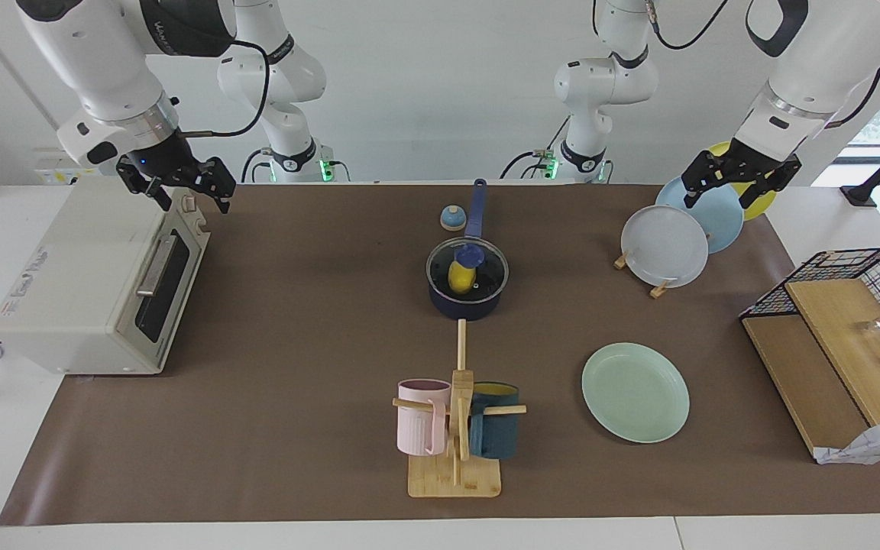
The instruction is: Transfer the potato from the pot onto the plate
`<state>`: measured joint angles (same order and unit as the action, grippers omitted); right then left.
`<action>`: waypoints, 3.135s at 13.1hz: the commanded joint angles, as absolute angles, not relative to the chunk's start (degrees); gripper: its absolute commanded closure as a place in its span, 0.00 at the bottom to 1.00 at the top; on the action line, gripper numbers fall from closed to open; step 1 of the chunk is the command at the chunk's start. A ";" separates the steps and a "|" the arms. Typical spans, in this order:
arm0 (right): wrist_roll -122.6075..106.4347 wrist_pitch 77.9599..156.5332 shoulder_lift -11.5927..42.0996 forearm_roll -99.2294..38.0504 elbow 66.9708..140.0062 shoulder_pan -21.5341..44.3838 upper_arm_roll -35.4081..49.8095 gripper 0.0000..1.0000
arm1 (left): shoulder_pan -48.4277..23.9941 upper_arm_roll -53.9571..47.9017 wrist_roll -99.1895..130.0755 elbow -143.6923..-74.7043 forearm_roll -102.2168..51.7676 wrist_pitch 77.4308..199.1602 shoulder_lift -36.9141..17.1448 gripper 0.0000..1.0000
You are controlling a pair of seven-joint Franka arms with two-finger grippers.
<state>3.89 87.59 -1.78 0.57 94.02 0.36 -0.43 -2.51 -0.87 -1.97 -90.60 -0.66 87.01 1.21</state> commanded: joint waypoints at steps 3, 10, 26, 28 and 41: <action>-0.08 91.57 -3.08 -0.53 95.89 2.10 0.26 0.00 | -2.81 -0.62 -1.93 -90.88 0.62 86.31 2.02 0.00; 13.67 87.82 8.66 -1.93 80.56 16.50 1.23 0.00 | -2.81 -0.62 -1.93 -90.88 0.62 86.31 2.02 0.00; 37.88 117.07 13.45 2.63 99.66 40.08 1.23 0.00 | -2.81 -0.62 -1.93 -90.88 0.62 86.31 2.02 0.00; 37.88 119.69 12.66 2.64 102.03 40.17 1.32 0.00 | -2.81 -0.62 -1.93 -90.88 0.62 86.31 2.02 0.00; 37.62 126.65 13.01 5.63 106.00 41.22 1.49 0.00 | -2.81 -0.62 -1.93 -90.88 0.62 86.31 2.02 0.00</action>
<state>37.00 125.00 13.31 4.74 105.02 41.22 1.47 -2.51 -0.87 -1.97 -90.60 -0.66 87.01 1.21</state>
